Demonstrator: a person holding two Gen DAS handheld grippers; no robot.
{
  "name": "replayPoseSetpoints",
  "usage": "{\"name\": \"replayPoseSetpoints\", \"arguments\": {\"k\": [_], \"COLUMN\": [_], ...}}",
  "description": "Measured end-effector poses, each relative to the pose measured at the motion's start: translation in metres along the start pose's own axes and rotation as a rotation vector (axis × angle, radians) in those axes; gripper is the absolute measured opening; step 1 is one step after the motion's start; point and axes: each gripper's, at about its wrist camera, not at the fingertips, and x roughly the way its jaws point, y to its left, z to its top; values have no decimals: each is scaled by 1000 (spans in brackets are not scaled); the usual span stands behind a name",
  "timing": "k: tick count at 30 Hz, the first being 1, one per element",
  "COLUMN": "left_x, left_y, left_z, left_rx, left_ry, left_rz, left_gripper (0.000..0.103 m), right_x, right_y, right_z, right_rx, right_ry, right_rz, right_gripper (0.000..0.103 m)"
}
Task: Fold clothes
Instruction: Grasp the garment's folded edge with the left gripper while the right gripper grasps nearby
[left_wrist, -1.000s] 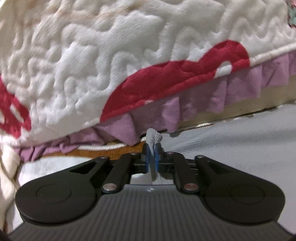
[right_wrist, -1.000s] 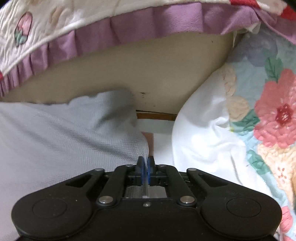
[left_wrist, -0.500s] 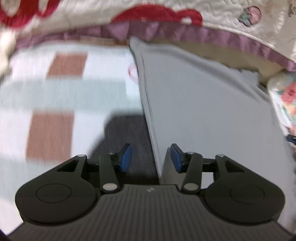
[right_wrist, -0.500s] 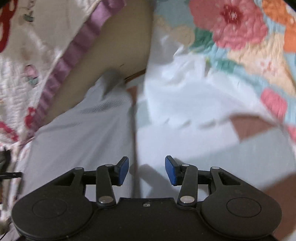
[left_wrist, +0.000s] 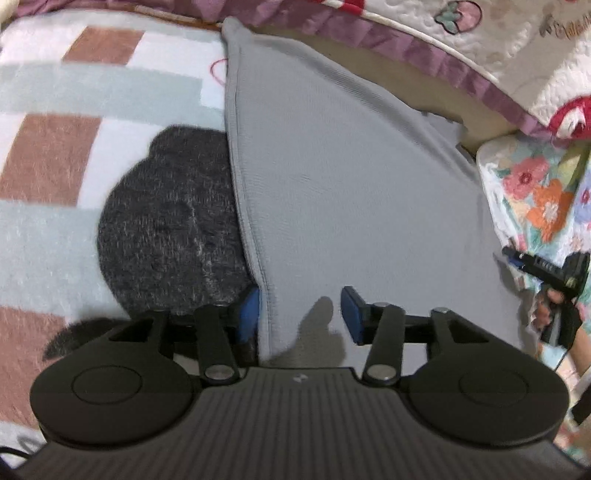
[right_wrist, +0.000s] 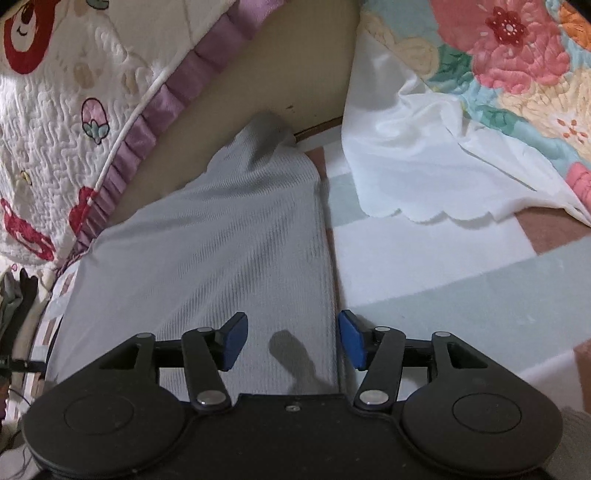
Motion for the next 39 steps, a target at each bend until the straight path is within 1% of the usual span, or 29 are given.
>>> {"name": "replayPoseSetpoints", "arguments": {"k": [1, 2, 3, 4, 5, 7, 9, 10, 11, 13, 14, 16, 17, 19, 20, 21, 22, 24, 25, 26, 27, 28, 29, 30, 31, 33, 35, 38, 39], "left_x": [1, 1, 1, -1, -1, -1, 0, 0, -1, -2, -2, -1, -1, 0, 2, 3, 3, 3, 4, 4, 4, 4, 4, 4, 3, -1, -3, 1, 3], "left_y": [-1, -1, -4, -8, -12, -16, -14, -12, -10, -9, -9, -10, -10, -6, -3, -1, 0, -2, -5, -9, -13, -15, -17, -20, -20, -15, -10, -11, -12], "left_z": [-1, -3, -4, -5, -5, -5, -5, -5, -5, -6, -6, -8, -8, -7, -8, -8, -9, -9, -9, -10, -10, -11, -12, -13, -13, -10, -8, -9, -10], "left_rx": [4, 8, 20, 38, 60, 87, 81, 75, 70, 89, 111, 141, 136, 114, 99, 88, 85, 94, 107, 129, 150, 165, 179, 194, 192, 145, 116, 123, 123], "left_ry": [-6, -10, -10, -9, -9, -2, 14, 17, 8, -14, -20, -26, -24, -4, 14, 26, 30, 30, 30, 29, 28, 29, 29, 30, 28, 18, 13, 32, 42], "left_rz": [29, 36, 47, 60, 71, 42, -13, -28, -12, 68, 79, 89, 73, -4, -47, -77, -88, -73, -61, -47, -36, -28, -19, -11, -21, -67, -99, -119, -124], "left_gripper": [2, 2, 2, 2, 2, 2, 3, 3, 4, 5, 5, 5, 5, 9, 15, 16, 16, 16, 16, 16, 16, 15, 10, 3, 3, 3, 3, 4, 7], "right_x": [2, 5, 7, 9, 7, 3, -3, -4, -4, -5, -5, -5, -4, -5, -5, -5, -4, -2, -1, 0, 1, 0, -1, -2, -4, -12, -17, -14, -12], "right_y": [3, 6, 9, 14, 19, 26, 26, 23, 19, 12, 9, 3, 2, 1, 1, 0, 0, -1, 1, 6, 11, 13, 15, 16, 16, 15, 10, 4, 2], "right_z": [0, 0, -1, -3, -5, -6, -7, -6, -6, -6, -6, -8, -10, -10, -10, -9, -8, -6, -7, -8, -9, -10, -11, -12, -12, -11, -9, -7, -7], "right_rx": [-24, -47, -72, -100, -127, -141, -118, -99, -86, -61, -49, -29, -25, -25, -18, -10, -2, 15, 1, -41, -78, -99, -105, -112, -114, -101, -67, -36, -31], "right_ry": [10, 19, 29, 27, 10, -17, -29, -19, -8, 14, 26, 57, 73, 84, 89, 94, 100, 118, 131, 137, 139, 133, 128, 119, 99, 53, 29, 58, 74], "right_rz": [4, 7, -1, -33, -67, -97, -69, -42, -30, -4, 9, 38, 58, 84, 92, 104, 118, 157, 176, 171, 161, 143, 134, 128, 128, 127, 136, 131, 127], "right_gripper": [53, 35, 8, 5, 5, 5, 6, 9, 11, 13, 14, 26, 26, 31, 33, 37, 43, 47, 45, 41, 31, 13, 10, 9, 9, 8, 8, 10, 13]}}
